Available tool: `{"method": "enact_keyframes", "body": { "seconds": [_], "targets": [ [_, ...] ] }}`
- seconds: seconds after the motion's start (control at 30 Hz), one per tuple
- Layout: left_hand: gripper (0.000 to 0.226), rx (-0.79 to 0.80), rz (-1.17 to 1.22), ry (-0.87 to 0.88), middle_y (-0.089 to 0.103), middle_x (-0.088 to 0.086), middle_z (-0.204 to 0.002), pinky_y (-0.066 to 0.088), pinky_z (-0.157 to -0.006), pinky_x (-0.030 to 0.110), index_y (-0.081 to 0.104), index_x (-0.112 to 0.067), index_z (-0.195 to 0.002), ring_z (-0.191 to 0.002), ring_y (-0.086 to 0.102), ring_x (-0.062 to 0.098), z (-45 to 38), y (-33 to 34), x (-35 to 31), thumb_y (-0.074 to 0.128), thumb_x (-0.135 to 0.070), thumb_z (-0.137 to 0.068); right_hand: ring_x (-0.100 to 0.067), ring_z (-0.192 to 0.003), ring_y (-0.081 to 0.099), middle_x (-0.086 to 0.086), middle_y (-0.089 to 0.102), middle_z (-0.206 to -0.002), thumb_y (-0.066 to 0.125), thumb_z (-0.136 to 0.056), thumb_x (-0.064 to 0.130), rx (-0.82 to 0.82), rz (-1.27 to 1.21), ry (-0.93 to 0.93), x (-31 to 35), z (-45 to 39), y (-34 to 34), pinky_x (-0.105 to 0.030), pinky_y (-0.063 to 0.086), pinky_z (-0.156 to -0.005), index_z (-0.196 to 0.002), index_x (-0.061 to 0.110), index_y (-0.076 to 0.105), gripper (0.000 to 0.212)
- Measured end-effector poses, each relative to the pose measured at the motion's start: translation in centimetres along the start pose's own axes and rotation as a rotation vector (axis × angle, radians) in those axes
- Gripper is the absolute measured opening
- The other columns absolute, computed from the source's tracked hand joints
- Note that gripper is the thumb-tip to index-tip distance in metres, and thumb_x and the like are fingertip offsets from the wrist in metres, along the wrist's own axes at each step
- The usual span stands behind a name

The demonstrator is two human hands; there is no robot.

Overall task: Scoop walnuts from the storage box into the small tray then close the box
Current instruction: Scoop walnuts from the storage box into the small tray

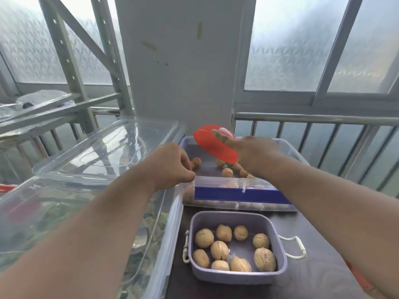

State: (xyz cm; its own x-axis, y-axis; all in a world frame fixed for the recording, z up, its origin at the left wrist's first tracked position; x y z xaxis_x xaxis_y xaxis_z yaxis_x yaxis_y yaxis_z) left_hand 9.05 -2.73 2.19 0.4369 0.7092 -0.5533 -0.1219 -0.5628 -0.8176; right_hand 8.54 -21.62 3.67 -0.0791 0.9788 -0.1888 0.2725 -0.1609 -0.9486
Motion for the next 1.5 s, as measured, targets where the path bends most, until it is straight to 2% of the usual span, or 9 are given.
{"method": "enact_keyframes", "body": {
  "seconds": [0.13,0.4,0.8,1.03,1.1,1.2,1.3,1.4,1.5],
  "targets": [
    [0.027,0.038,0.015,-0.026,0.049,-0.017,-0.035,0.03,-0.041,0.006,0.076,-0.016,-0.058,-0.035,0.047,-0.003,0.0,0.2,0.1,0.076,-0.006,-0.083,-0.035,-0.094,0.071,-0.01,0.068,-0.118,0.06,-0.103,0.018,0.002,0.175,-0.069,2.9,-2.1,1.8,-0.043,0.047,-0.064,-0.159,0.056,-0.016,0.102],
    [0.021,0.039,-0.003,-0.025,0.072,-0.01,-0.056,0.038,-0.044,0.007,0.081,-0.023,-0.062,-0.048,0.059,-0.004,-0.3,0.1,0.4,0.083,-0.015,-0.081,-0.027,-0.084,0.053,0.0,0.05,-0.102,0.06,-0.102,0.024,0.174,0.184,-0.141,1.8,-2.4,2.4,-0.038,0.046,-0.064,-0.153,0.069,-0.008,0.096],
    [0.014,0.044,-0.014,-0.034,0.076,-0.006,-0.063,0.047,-0.052,0.013,0.082,-0.019,-0.067,-0.056,0.066,-0.001,-0.2,-0.1,0.7,0.086,-0.015,-0.079,-0.033,-0.105,0.068,-0.006,0.066,-0.13,0.053,-0.107,0.016,0.176,0.195,-0.223,4.3,-2.4,3.3,-0.04,0.055,-0.071,-0.157,0.064,0.001,0.087],
    [0.012,0.037,-0.025,-0.063,0.076,-0.007,-0.065,0.051,-0.055,0.018,0.082,-0.021,-0.069,-0.058,0.067,-0.001,-0.1,-0.3,1.0,0.086,-0.017,-0.079,-0.021,-0.093,0.059,0.007,0.057,-0.111,0.048,-0.105,0.017,0.173,0.154,-0.209,1.9,-1.7,-0.3,-0.036,0.046,-0.067,-0.153,0.07,0.019,0.078],
    [0.007,0.012,-0.018,-0.076,0.076,-0.008,-0.07,0.054,-0.061,0.02,0.082,-0.023,-0.078,-0.065,0.071,0.002,0.0,-0.5,1.1,0.087,-0.018,-0.078,-0.027,-0.112,0.061,0.003,0.059,-0.121,0.049,-0.104,0.018,0.179,0.225,-0.147,1.2,-1.4,-0.5,-0.037,0.044,-0.07,-0.152,0.06,0.037,0.065],
    [0.033,-0.018,-0.003,-0.103,0.071,-0.009,-0.095,0.053,-0.073,0.024,0.077,-0.026,-0.108,-0.088,0.071,0.006,0.0,-0.7,1.7,0.09,-0.026,-0.077,-0.026,-0.089,0.06,0.009,0.051,-0.086,0.054,-0.096,0.015,0.145,0.216,-0.001,0.1,-1.6,-0.3,-0.034,0.045,-0.064,-0.122,0.035,0.065,0.035],
    [0.064,-0.014,-0.023,-0.134,0.058,-0.005,-0.122,0.055,-0.094,0.036,0.065,-0.028,-0.137,-0.114,0.064,0.017,0.0,-0.5,2.4,0.089,-0.033,-0.077,-0.026,-0.082,0.055,0.005,0.05,-0.084,0.057,-0.092,0.008,0.21,0.204,0.091,-0.9,-1.2,0.8,-0.036,0.044,-0.065,-0.103,0.021,0.058,0.017],
    [0.082,0.0,-0.05,-0.147,0.057,-0.001,-0.138,0.054,-0.101,0.04,0.054,-0.026,-0.151,-0.128,0.059,0.02,-0.3,-0.2,2.9,0.087,-0.038,-0.077,-0.027,-0.085,0.06,0.002,0.056,-0.09,0.063,-0.092,0.014,0.262,0.199,0.109,-1.3,-0.2,2.0,-0.035,0.045,-0.064,-0.134,0.017,0.053,0.043],
    [0.088,0.008,-0.065,-0.158,0.057,0.005,-0.147,0.05,-0.099,0.037,0.048,-0.021,-0.156,-0.129,0.059,0.023,-0.5,0.0,3.0,0.085,-0.038,-0.079,-0.027,-0.083,0.062,-0.001,0.061,-0.093,0.071,-0.086,0.024,0.23,0.107,0.092,-1.7,-0.5,2.4,-0.035,0.047,-0.06,-0.167,0.026,0.007,0.103]
  ]
}}
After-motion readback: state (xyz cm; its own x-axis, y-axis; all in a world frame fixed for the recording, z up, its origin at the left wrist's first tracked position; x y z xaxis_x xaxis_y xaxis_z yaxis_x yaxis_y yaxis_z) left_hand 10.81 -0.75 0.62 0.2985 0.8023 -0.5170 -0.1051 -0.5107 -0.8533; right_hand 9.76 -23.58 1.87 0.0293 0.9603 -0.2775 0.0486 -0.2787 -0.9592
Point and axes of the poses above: each hand's wrist, its own z-axis away from the middle knuckle, its own y-axis out of the palm, x = y × z, the point moved 10 cm from there along -z, towards the middle knuckle
